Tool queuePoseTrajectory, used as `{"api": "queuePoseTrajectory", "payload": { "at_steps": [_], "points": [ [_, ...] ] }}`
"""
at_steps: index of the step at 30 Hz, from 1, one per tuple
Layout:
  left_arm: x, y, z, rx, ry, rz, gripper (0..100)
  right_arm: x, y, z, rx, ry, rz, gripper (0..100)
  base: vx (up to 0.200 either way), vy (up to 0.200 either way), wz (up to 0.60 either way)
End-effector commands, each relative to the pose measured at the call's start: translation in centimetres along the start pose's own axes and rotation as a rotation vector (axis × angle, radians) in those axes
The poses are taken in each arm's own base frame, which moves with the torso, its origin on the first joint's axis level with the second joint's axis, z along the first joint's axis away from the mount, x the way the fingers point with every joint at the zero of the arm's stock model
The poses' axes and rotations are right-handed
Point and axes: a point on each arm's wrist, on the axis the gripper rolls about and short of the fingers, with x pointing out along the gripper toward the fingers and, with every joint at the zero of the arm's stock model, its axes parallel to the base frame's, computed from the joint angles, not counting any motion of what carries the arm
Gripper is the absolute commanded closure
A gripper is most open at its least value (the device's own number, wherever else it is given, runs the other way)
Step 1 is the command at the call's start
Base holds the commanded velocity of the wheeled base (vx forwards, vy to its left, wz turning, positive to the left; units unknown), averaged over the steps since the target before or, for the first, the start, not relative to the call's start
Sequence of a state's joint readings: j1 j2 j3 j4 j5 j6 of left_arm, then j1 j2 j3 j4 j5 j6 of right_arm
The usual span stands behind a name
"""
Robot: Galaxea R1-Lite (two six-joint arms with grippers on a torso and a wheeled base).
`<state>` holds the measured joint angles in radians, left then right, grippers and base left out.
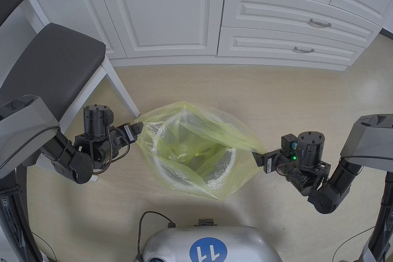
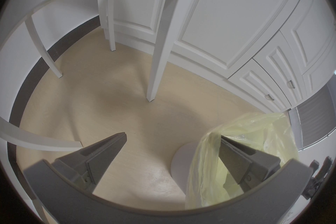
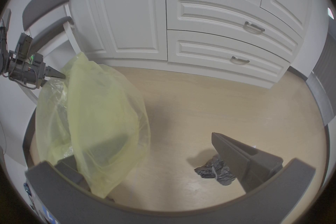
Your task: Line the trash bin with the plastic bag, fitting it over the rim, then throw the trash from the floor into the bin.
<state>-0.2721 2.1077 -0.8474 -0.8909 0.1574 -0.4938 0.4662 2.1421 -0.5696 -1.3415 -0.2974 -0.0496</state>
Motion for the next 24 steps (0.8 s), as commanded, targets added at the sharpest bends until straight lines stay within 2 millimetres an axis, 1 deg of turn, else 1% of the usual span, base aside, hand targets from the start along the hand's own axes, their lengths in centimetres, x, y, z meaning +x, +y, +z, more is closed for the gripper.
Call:
{"api": "queuePoseTrajectory", "payload": {
  "at_steps": [1,3,6,7,9,10,11,12,14,15,16,18,21,24],
  "points": [
    [-2.3,-1.6,1.3,-0.001,-0.036,-0.060,0,-0.1,1.2,-0.6,0.010,0.001,0.050,0,0.000,0.000,0.00],
    [-3.1,-2.4,1.5,0.000,-0.041,-0.088,0,-0.1,2.2,0.0,0.016,-0.031,0.076,0,0.000,0.000,0.00],
    [-3.2,-3.4,1.0,-0.003,-0.033,-0.118,0,0.0,3.3,0.2,0.029,-0.051,0.096,0,0.000,0.000,0.00],
    [-3.1,-3.4,0.8,-0.010,-0.032,-0.122,0,0.2,3.5,0.2,0.033,-0.051,0.098,0,0.000,0.000,0.00],
    [-2.2,-3.2,0.1,-0.024,-0.012,-0.109,0,1.2,3.9,0.2,0.070,-0.068,0.086,0,0.000,0.000,0.00],
    [-2.2,-3.2,0.1,-0.024,-0.012,-0.109,0,1.2,3.9,0.2,0.070,-0.068,0.086,0,0.000,0.000,0.00],
    [-1.3,-3.1,-0.4,-0.044,0.000,-0.099,0,2.1,4.2,0.3,0.103,-0.081,0.058,0,0.000,0.000,0.00],
    [-0.9,-3.0,-0.7,-0.055,0.007,-0.094,0,2.7,4.1,0.3,0.116,-0.089,0.036,0,0.000,0.000,0.00],
    [-0.6,-2.9,-0.8,-0.064,0.010,-0.090,0,3.1,4.1,0.3,0.118,-0.093,0.025,0,0.000,0.000,0.00],
    [0.3,-2.9,-1.3,-0.092,0.014,-0.083,0,4.1,4.0,0.3,0.130,-0.107,-0.002,0,0.000,0.000,0.00],
    [0.4,-2.9,-1.3,-0.094,0.014,-0.082,0,4.2,4.0,0.3,0.131,-0.108,-0.004,0,0.000,0.000,0.00],
    [1.4,-3.0,-1.4,-0.137,0.004,-0.075,0,5.4,3.5,0.1,0.141,-0.118,-0.040,0,0.000,0.000,0.00],
    [2.0,-3.0,-1.1,-0.171,-0.014,-0.065,0,6.4,3.1,0.4,0.156,-0.141,-0.085,0,0.000,0.000,0.00],
    [2.9,-2.5,-0.2,-0.215,-0.049,-0.044,0,7.9,2.9,1.3,0.209,-0.195,-0.133,0,0.000,0.000,0.00]
  ]
}}
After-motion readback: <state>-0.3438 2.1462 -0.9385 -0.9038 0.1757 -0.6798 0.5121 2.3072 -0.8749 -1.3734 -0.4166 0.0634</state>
